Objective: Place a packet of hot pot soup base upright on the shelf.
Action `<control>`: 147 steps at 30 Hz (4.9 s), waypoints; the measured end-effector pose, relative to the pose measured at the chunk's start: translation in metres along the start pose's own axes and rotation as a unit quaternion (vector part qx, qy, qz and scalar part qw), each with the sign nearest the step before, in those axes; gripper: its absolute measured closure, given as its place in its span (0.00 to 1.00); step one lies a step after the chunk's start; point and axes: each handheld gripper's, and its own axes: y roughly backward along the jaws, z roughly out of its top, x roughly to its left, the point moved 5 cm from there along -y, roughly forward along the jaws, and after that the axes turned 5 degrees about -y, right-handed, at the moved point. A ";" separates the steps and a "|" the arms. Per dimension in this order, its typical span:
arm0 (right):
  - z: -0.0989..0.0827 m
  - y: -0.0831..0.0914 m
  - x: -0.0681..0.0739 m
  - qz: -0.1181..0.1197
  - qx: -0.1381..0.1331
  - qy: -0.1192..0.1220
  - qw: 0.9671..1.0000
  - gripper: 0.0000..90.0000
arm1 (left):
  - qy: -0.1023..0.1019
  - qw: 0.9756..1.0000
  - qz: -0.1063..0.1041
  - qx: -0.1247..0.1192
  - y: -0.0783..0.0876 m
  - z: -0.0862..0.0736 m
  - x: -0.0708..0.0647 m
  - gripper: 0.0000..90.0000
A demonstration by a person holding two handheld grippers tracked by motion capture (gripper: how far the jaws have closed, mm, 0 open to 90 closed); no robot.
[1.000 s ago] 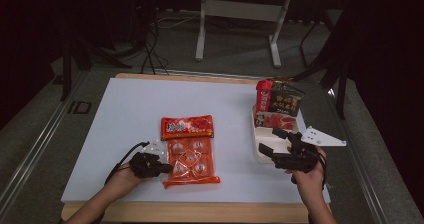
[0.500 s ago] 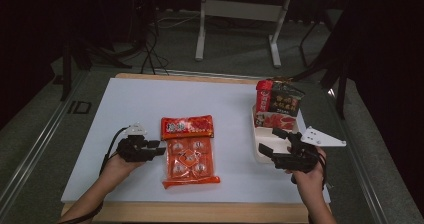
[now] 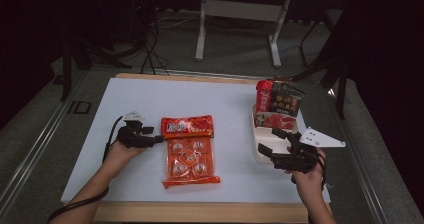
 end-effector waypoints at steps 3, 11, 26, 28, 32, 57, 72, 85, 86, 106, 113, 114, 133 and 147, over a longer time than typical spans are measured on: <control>-0.001 -0.001 0.000 0.004 0.005 0.002 1.000 0.20 | 0.005 1.000 0.003 0.002 -0.005 0.002 0.003 0.42; -0.004 -0.007 0.005 0.007 0.021 0.021 1.000 0.20 | 0.020 0.999 0.019 0.018 -0.027 0.005 0.018 0.47; -0.005 -0.006 0.003 -0.001 0.021 0.021 1.000 0.19 | 0.015 0.999 -0.017 0.045 -0.051 0.012 0.013 0.69; -0.005 -0.006 0.003 0.001 0.022 0.021 1.000 0.19 | 0.014 0.999 -0.023 0.046 -0.055 0.014 0.009 0.75; -0.006 -0.007 0.004 0.001 0.026 0.025 0.999 0.19 | 0.015 0.998 -0.026 0.046 -0.060 0.017 0.004 0.89; -0.006 -0.015 0.012 0.008 0.038 0.021 0.999 0.12 | -0.038 0.999 -0.025 -0.024 -0.017 0.061 -0.034 0.99; 0.005 -0.026 0.018 0.013 0.041 0.035 0.998 0.19 | -0.082 0.993 -0.055 -0.063 0.016 0.081 -0.068 0.99; 0.006 -0.054 0.024 0.041 0.051 0.032 0.997 0.21 | -0.121 0.983 -0.096 -0.102 0.043 0.083 -0.100 0.99; 0.005 -0.058 0.025 0.045 0.053 0.032 0.997 0.22 | -0.121 0.983 -0.096 -0.102 0.043 0.083 -0.100 0.99; -0.014 -0.107 0.042 0.141 0.110 0.017 0.984 0.54 | -0.153 0.976 -0.109 -0.110 0.062 0.079 -0.125 0.99; -0.016 -0.111 0.044 0.163 0.133 0.017 0.977 0.75 | -0.150 0.976 -0.113 -0.113 0.063 0.078 -0.126 0.99; -0.015 -0.111 0.044 0.168 0.132 0.012 0.977 0.76 | -0.148 0.976 -0.114 -0.114 0.063 0.078 -0.126 0.99; -0.006 -0.099 0.055 0.178 0.133 0.000 0.975 0.99 | -0.153 0.973 -0.123 -0.119 0.074 0.082 -0.130 0.99; 0.035 -0.073 0.066 0.157 0.105 0.035 0.981 1.00 | -0.175 0.961 -0.148 -0.158 0.086 0.100 -0.137 0.93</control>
